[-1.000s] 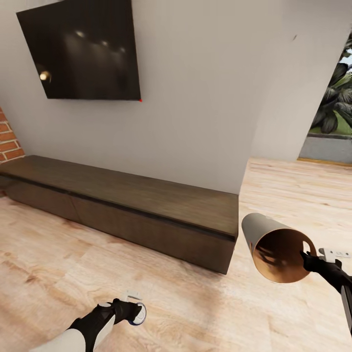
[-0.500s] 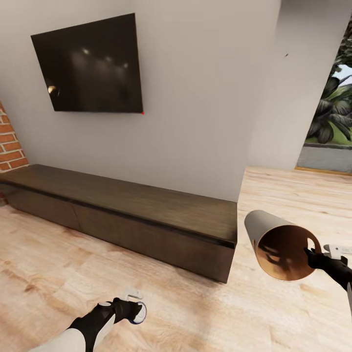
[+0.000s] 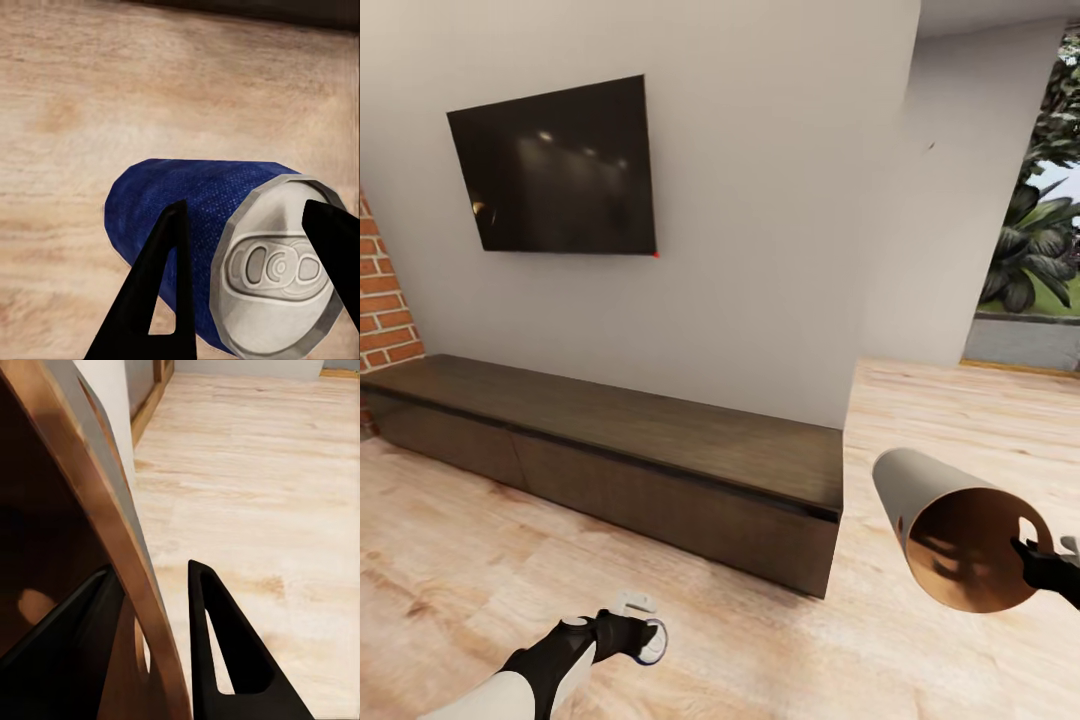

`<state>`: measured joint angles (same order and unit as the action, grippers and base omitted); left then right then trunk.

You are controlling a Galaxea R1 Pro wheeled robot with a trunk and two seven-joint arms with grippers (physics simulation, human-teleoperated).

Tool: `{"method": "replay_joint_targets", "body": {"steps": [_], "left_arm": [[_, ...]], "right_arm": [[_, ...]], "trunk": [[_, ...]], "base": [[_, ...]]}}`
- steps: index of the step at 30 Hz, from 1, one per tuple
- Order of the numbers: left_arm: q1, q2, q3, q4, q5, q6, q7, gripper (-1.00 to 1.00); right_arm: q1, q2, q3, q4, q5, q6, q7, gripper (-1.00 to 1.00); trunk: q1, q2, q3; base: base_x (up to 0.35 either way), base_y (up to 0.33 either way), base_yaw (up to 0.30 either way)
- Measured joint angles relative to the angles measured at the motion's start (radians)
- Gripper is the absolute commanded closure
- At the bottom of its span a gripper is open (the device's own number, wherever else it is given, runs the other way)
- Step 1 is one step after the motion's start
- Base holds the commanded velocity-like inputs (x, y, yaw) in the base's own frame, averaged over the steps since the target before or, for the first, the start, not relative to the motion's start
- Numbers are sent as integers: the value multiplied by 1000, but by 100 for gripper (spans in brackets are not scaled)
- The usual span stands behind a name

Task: Put the three can of soda from the living room inside the tash can in the kitchen.

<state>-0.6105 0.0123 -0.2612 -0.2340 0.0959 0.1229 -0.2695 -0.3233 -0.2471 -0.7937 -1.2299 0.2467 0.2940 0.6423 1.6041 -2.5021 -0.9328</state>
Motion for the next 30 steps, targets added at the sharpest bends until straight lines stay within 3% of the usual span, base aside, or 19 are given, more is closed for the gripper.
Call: {"method": "replay_joint_targets", "body": {"steps": [4,9,14,21,30], "left_arm": [[0,0,2,-1,0,0,-37,100],[0,3,3,-1,1,0,-108,100],[0,14,5,-1,1,0,-196,100],[1,51,6,-69,5,42,-339,100],[7,91,4,-159,26,82,-435,100]], "right_arm": [[29,6,-33,-4,6,0,21,100],[63,24,-45,-7,5,-1,30,100],[94,54,-48,-8,0,-5,34,100],[157,93,-49,-8,3,-53,36,100],[197,108,-53,-25,4,-76,32,100]], "trunk": [[-2,1,15],[-4,2,35],[-23,37,51],[-50,86,72],[-84,149,101]], "base": [[0,0,0],[0,0,0],[0,0,0],[0,0,0],[0,0,0]]}}
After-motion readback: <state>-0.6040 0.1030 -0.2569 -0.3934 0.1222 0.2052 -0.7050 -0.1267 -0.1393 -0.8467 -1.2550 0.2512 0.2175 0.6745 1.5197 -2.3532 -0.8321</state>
